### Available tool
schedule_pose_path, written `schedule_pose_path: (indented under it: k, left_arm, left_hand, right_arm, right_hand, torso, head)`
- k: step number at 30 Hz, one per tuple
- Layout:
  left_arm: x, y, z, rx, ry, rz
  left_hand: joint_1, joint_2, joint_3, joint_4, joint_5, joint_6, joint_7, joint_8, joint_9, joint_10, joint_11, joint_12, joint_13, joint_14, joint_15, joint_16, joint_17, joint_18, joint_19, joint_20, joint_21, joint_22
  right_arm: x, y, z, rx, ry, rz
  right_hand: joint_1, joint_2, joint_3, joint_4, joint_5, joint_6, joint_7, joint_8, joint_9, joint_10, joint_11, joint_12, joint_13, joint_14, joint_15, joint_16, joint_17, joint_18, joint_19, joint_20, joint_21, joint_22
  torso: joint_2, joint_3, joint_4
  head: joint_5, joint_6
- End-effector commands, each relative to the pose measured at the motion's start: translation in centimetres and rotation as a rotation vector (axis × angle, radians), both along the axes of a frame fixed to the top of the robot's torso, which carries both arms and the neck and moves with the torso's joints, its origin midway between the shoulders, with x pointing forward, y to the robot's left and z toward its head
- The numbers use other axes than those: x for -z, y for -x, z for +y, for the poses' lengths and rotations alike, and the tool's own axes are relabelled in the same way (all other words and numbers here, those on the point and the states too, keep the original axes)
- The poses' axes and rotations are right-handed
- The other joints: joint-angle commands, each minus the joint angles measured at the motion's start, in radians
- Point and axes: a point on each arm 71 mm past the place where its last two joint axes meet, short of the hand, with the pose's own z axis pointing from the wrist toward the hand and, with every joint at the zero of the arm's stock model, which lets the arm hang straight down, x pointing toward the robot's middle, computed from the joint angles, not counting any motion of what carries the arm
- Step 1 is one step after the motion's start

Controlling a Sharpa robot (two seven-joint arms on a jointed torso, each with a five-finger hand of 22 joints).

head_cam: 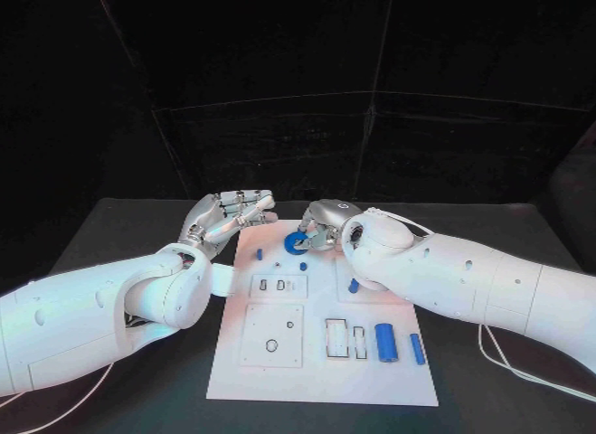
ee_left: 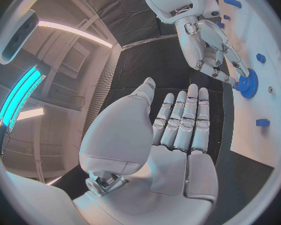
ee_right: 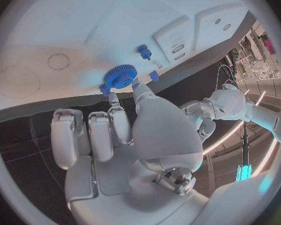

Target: Assemble the parts on the task board

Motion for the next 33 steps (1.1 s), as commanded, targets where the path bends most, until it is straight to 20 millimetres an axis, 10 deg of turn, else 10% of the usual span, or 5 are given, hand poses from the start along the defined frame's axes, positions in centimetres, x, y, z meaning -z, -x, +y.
schedule_pose_path:
  k: [1,12,22,33]
  left_arm:
    - [-0.2,0.0,-0.1,0.013,0.003,-0.011]
    - [-0.2,-0.1,0.3,0.004,-0.001,-0.012]
    - [-0.1,-0.2,0.3,0.005,-0.001,-0.011]
    - [0.1,-0.5,0.0,0.009,0.000,-0.009]
  left_hand:
    - [0.008,0.002,0.001,-0.004,-0.003,-0.004,0.039,-0.006,-0.001,0.000,0.002,-0.005,-0.001,-0.007,0.000,-0.003,-0.001,0.004,0.005,0.003,-0.006,-0.002]
    - [0.008,0.002,0.001,-0.004,-0.003,-0.004,0.039,-0.006,-0.001,0.000,0.002,-0.005,-0.001,-0.007,0.000,-0.003,-0.001,0.004,0.005,0.003,-0.006,-0.002]
    - [0.007,0.003,0.001,-0.005,-0.003,-0.004,0.039,-0.006,-0.001,0.000,0.002,-0.005,-0.001,-0.007,0.000,-0.003,-0.001,0.004,0.005,0.003,-0.006,-0.002]
    - [0.007,0.003,0.001,-0.005,-0.003,-0.004,0.039,-0.006,-0.001,0.000,0.002,-0.005,-0.001,-0.006,0.000,-0.003,-0.001,0.004,0.005,0.003,-0.006,-0.002]
  right_arm:
    - [-0.2,0.0,-0.2,0.000,-0.005,-0.006]
    - [-1.4,1.2,-5.4,-0.039,-0.168,-0.058]
    - [-1.5,1.8,-14.1,-0.071,-0.269,0.042]
    - [-1.0,1.0,-18.4,-0.022,-0.241,0.068]
  right_hand:
    - [-0.010,0.001,0.000,0.010,0.006,-0.006,0.001,-0.005,0.001,0.004,0.007,-0.003,0.057,0.079,0.006,0.006,0.133,-0.017,0.033,0.009,0.005,0.168]
    - [0.036,0.013,-0.001,0.002,0.033,0.004,-0.001,-0.003,0.003,0.002,0.005,-0.004,0.058,0.075,0.004,-0.001,0.116,-0.011,0.015,0.008,-0.004,0.146]
    - [0.117,-0.012,-0.018,-0.053,0.055,0.003,-0.009,-0.010,0.002,-0.012,-0.002,-0.017,0.051,0.083,-0.001,0.014,0.159,-0.007,-0.002,0.004,-0.012,0.125]
    - [0.149,-0.018,-0.033,-0.078,0.075,0.002,-0.007,-0.016,0.001,-0.018,-0.001,-0.023,0.047,0.085,0.000,0.016,0.168,-0.007,-0.003,0.003,-0.013,0.125]
  torso:
    - [0.000,0.0003,0.0004]
    - [-0.003,0.0004,-0.0059]
    - [-0.010,0.0063,-0.0268]
    - [-0.008,0.0095,-0.0267]
  head:
    - [0.000,0.001]
    - [-0.010,0.012]
    - [-0.012,0.024]
    - [-0.033,0.024]
